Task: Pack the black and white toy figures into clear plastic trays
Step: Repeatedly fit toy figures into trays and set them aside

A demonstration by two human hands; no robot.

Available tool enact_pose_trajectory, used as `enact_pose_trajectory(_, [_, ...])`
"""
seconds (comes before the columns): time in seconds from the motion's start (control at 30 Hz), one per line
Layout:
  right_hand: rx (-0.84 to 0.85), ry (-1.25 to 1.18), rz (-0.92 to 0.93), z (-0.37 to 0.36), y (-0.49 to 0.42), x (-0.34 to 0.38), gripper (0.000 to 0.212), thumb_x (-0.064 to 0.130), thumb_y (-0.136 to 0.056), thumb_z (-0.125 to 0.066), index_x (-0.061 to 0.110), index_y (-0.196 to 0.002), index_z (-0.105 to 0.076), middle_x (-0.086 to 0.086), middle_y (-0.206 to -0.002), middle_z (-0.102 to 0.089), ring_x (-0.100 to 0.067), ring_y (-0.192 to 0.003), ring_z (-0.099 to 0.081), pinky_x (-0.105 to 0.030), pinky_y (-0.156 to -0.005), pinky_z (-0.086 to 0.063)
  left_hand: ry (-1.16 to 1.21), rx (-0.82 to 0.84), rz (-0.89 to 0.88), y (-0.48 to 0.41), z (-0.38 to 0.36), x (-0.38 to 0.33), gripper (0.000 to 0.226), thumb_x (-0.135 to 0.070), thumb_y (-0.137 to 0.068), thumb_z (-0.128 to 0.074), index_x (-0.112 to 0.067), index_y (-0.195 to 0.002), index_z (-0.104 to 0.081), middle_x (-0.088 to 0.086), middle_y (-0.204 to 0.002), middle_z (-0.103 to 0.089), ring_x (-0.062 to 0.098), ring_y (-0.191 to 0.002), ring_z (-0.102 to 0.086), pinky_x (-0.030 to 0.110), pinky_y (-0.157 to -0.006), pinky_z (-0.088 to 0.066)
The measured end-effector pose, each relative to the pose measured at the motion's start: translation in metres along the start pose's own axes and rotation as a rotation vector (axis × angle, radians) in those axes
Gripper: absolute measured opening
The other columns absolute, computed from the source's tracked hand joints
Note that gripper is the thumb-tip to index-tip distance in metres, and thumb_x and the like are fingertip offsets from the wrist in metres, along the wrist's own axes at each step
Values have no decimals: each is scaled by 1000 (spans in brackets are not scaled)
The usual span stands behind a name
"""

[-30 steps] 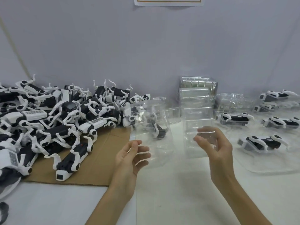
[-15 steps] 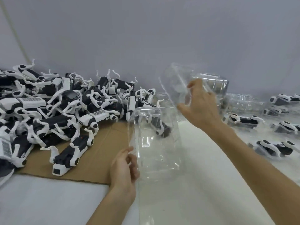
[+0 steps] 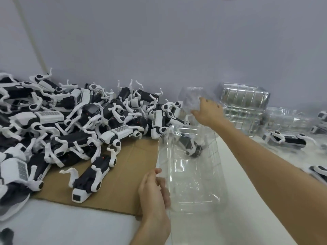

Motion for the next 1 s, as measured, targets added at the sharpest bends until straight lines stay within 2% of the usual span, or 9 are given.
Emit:
enact_pose_trajectory(0.13, [-152, -514, 15, 40, 35, -12, 41, 28, -102, -51, 13, -140, -49, -7, -136, -56, -22, -121, -54, -38, -102, -42, -13, 32, 56, 3, -2, 2, 13, -18, -93, -53, -15, -89, -65, -7, -50, -41, 8, -35, -27, 21, -38, -20])
enact_pose_trajectory(0.27, [130, -886, -34, 20, 106, -34, 26, 49, -98, -51, 33, -117, -58, 6, -126, -61, -10, -104, -63, -34, -85, -49, -11, 34, 83, 7, -4, 3, 11, -15, -93, -55, -14, -89, -65, -7, -50, -41, 7, -37, -28, 19, -36, -22])
enact_pose_trajectory(0.37, [294, -1014, -79, -2, 163, -49, 42, 66, -80, -56, 46, -117, -53, 16, -124, -63, -5, -100, -69, -33, -83, -51, -13, 48, 98, 10, -5, 2, 10, -14, -93, -54, -15, -85, -61, -7, -49, -41, 6, -37, -28, 18, -35, -23])
enact_pose_trajectory(0.47, [391, -1152, -109, -24, 202, -56, 55, 64, -76, -68, 46, -125, -50, 16, -123, -65, -15, -101, -72, -40, -91, -50, -4, 93, 111, 14, -8, 2, 15, -15, -95, -50, -16, -81, -54, -6, -48, -38, 7, -36, -29, 17, -33, -24])
enact_pose_trajectory(0.6, [454, -1121, -51, -30, 227, -41, 69, 61, -65, -73, 39, -126, -51, 14, -114, -67, -21, -95, -73, -31, -88, -52, 33, 139, 122, 17, -12, 3, 24, -13, -99, -41, -16, -76, -48, -4, -48, -33, 9, -36, -26, 18, -33, -21])
enact_pose_trajectory(0.73, [340, -1203, -70, -11, 224, -46, 51, 41, -72, -69, 30, -120, -55, 3, -115, -67, -21, -89, -72, -27, -74, -53, -39, 194, 80, 20, -18, -3, 16, -4, -92, -43, -10, -85, -56, 2, -54, -50, 14, -42, -43, 21, -37, -36])
enact_pose_trajectory(0.83, [316, -1220, -58, -1, 221, -58, 47, 42, -72, -68, 29, -117, -62, 2, -115, -69, -20, -87, -69, -32, -76, -49, -90, 158, -7, 17, -12, -17, 22, -4, -95, -44, -10, -106, -62, 8, -84, -70, 21, -66, -68, 31, -57, -54])
enact_pose_trajectory(0.9, [391, -1232, -41, -3, 222, -61, 49, 50, -71, -65, 29, -116, -67, 0, -117, -70, -21, -88, -68, -35, -77, -46, -91, 141, -41, 13, -8, -23, 21, -15, -96, -51, -10, -112, -63, 9, -104, -70, 24, -88, -71, 35, -71, -54])
enact_pose_trajectory(1.0, [545, -1176, -15, -13, 228, -60, 45, 52, -76, -63, 26, -112, -72, -2, -120, -70, -22, -96, -68, -36, -80, -43, -114, 172, -19, 10, -8, -24, 25, -30, -98, -52, -14, -111, -65, 2, -111, -70, 22, -104, -67, 39, -85, -53])
Point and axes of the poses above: each hand's wrist, its own y-axis away from the middle knuckle, its own z-axis out of the back of the hand, x = y × z, the point moved 10 cm from there along -y, towards the middle knuckle
